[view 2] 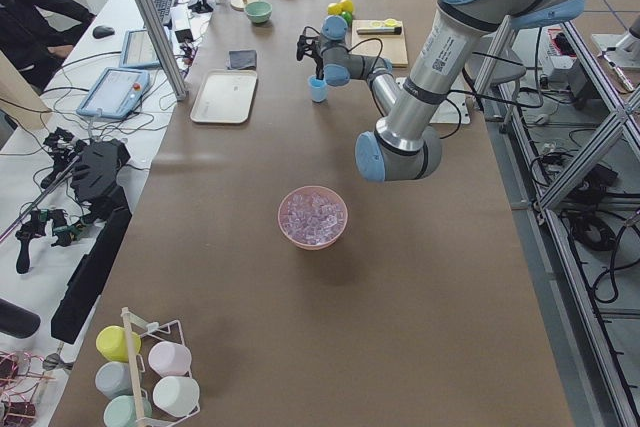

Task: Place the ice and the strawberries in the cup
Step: 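Open the left gripper above the light-blue cup to drop the ice, then lower the right gripper onto the red strawberry while the left gripper withdraws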

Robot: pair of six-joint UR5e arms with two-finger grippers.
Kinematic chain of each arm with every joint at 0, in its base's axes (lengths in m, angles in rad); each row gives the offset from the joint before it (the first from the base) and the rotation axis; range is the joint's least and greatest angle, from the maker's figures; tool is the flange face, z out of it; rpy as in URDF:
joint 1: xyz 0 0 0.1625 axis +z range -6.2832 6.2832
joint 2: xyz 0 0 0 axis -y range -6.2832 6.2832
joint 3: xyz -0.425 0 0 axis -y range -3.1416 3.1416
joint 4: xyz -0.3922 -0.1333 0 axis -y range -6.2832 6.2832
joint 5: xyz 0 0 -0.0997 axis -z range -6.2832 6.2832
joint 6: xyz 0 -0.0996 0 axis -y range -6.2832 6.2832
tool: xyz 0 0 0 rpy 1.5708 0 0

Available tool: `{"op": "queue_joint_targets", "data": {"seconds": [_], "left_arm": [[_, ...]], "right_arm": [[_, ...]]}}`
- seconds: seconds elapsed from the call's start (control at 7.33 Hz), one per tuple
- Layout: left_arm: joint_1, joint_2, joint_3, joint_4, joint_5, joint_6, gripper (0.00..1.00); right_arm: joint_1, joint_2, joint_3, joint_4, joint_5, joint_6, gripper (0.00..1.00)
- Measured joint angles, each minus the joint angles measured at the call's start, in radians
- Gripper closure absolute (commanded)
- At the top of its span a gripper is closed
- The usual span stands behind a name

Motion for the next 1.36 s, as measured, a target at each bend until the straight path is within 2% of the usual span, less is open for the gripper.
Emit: {"op": "queue_joint_targets", "data": {"seconds": [0.41,0.55,0.68,0.82,1.36], "left_arm": [[-0.010,0.013,-0.012,0.011,-0.028,0.002,1.00],[-0.013,0.011,-0.029,0.037,-0.029,-0.002,0.27],[-0.019,0.009,-0.047,0.066,-0.029,-0.012,0.11],[-0.024,0.008,-0.058,0.089,-0.027,-0.024,0.06],[-0.043,0.006,-0.078,0.133,-0.026,-0.035,0.06]], "right_arm": [[0.000,0.001,0.001,0.000,-0.001,0.000,0.00],[0.000,0.003,0.002,0.000,0.000,0.000,0.00],[0.000,0.004,0.004,0.000,0.000,-0.001,0.00],[0.001,0.008,0.006,0.000,-0.003,-0.004,0.00],[0.019,0.059,0.025,-0.008,-0.016,0.018,0.00]]}}
